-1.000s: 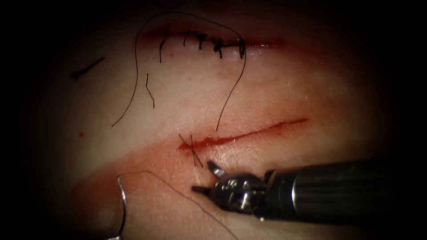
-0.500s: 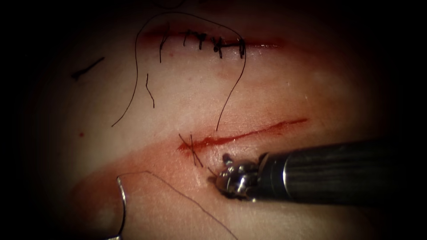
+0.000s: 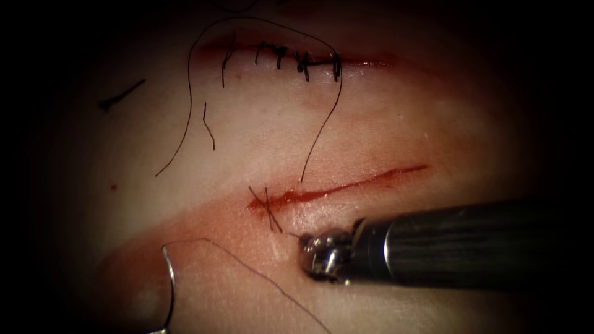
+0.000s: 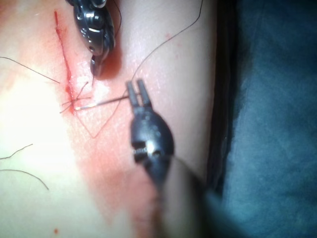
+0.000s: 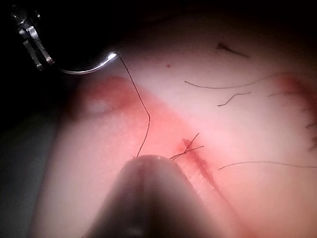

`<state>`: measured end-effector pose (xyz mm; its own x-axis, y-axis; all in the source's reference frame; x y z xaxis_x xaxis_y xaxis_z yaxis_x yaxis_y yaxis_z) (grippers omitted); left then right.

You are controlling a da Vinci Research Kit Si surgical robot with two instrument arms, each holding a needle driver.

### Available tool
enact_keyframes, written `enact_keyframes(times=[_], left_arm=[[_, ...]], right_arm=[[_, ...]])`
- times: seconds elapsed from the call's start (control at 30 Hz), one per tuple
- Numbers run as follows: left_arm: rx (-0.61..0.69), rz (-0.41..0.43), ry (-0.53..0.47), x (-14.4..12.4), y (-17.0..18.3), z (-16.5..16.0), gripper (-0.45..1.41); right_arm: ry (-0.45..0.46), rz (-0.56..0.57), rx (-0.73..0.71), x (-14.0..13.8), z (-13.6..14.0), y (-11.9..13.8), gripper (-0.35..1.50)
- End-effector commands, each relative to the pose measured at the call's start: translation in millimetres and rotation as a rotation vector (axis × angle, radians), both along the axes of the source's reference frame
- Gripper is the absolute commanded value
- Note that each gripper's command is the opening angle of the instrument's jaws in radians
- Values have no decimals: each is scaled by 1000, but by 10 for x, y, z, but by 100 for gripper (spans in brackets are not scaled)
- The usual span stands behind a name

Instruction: Wound Closure

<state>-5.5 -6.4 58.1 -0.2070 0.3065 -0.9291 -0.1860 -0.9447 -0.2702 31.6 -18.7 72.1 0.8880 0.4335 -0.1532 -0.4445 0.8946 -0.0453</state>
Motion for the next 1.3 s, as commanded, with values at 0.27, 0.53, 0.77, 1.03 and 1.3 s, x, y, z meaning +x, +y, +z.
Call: enact_keyframes(times=[0.27, 0.53, 0.77, 1.03, 1.3], left_arm=[[3, 2, -3, -5, -6, 6, -45], [3, 3, -4, -5, -5, 7, -45], [4, 3, -4, -5, -4, 8, -45], [4, 4, -5, -4, -3, 8, -45], [6, 7, -7, 0, -3, 6, -45]], right_arm=[[4, -36, 22, -45, -23, -26, -35], [-42, -55, 6, -172, -72, -56, -35], [-96, 19, 2, -305, -110, -81, -35], [-140, 66, 10, -379, -121, -97, -35], [-170, 65, 57, -409, -122, -119, -35]])
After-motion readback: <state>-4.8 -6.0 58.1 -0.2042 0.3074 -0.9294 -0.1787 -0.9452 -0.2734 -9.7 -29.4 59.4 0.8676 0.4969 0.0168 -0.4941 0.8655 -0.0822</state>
